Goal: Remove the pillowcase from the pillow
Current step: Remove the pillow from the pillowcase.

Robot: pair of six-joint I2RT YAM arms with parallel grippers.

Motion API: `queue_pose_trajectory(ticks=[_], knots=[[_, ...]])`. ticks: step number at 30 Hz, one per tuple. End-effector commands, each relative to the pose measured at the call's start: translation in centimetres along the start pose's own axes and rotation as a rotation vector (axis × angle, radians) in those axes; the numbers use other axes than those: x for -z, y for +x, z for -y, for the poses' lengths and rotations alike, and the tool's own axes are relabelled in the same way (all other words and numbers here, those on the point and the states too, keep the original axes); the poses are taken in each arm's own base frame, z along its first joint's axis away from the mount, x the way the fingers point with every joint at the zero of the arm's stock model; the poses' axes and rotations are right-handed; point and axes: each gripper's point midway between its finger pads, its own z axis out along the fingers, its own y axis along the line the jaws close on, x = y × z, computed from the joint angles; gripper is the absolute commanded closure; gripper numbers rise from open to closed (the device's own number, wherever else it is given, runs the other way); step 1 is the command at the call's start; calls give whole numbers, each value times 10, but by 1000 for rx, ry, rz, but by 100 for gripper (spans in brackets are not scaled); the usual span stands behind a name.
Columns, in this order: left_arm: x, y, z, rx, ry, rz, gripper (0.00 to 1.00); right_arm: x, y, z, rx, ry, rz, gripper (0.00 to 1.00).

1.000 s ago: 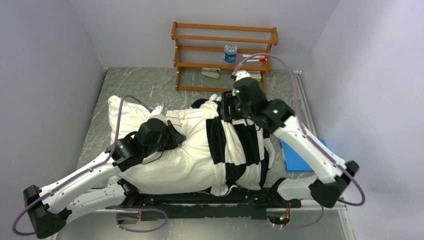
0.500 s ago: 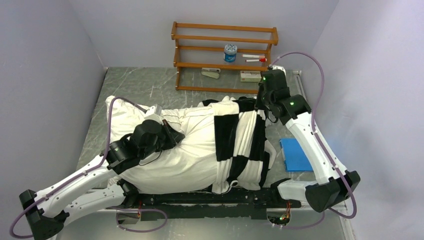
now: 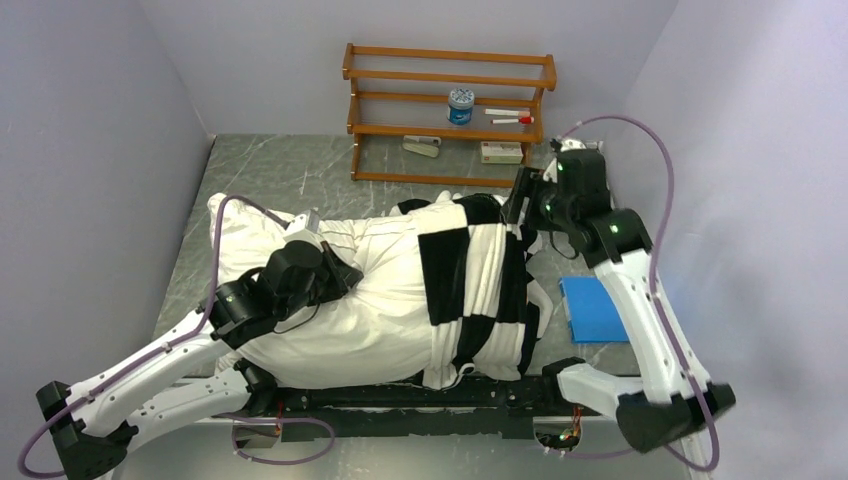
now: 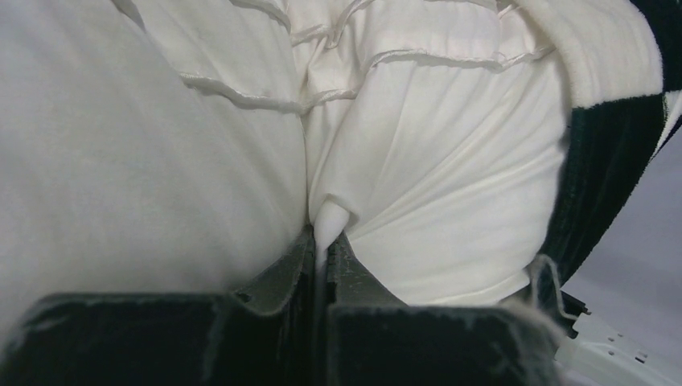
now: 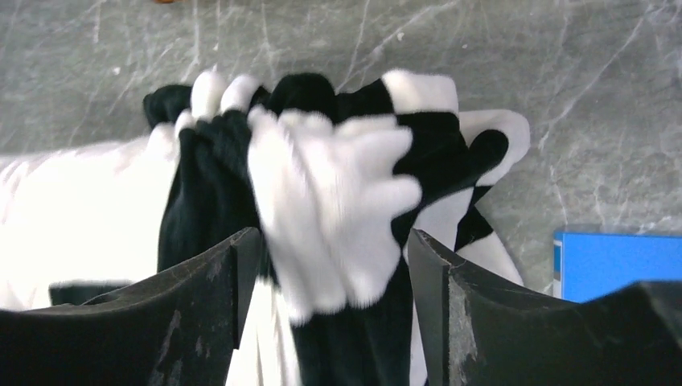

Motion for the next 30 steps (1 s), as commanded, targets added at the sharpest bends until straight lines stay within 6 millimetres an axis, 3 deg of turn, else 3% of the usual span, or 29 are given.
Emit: queue_pose_trajectory(ticks=[1, 4, 7, 10, 12, 13, 16, 18, 21, 25, 28, 30], knots=[[13, 43, -77, -168, -280, -186, 95, 32, 48, -4, -32, -97, -86, 29], [11, 39, -74, -174, -286, -176, 95, 47, 96, -23, -102, -260, -189, 28], [8, 37, -68, -178, -269, -173, 95, 55, 127, -39, -197, -414, -193, 26], [4, 37, -62, -186, -250, -181, 95, 39, 154, -32, -258, -387, -238, 25], [4, 39, -61, -188, -251, -191, 95, 25, 161, -20, -273, -305, -261, 27], [3, 40, -61, -189, -255, -198, 95, 19, 159, -12, -280, -243, -256, 34], [4, 42, -65, -191, -266, -205, 95, 10, 142, 27, -309, 2, -159, 83], [7, 42, -69, -184, -281, -200, 95, 14, 115, 51, -291, 125, -17, 100], [9, 43, -78, -169, -299, -184, 95, 25, 80, 81, -275, 297, 139, 100], [13, 45, -87, -157, -318, -176, 95, 25, 46, 98, -229, 429, 197, 100], [16, 42, -91, -166, -341, -170, 95, 7, 36, 84, -209, 369, 167, 100], [18, 40, -93, -170, -356, -165, 95, -12, 43, 57, -175, 214, 98, 97]])
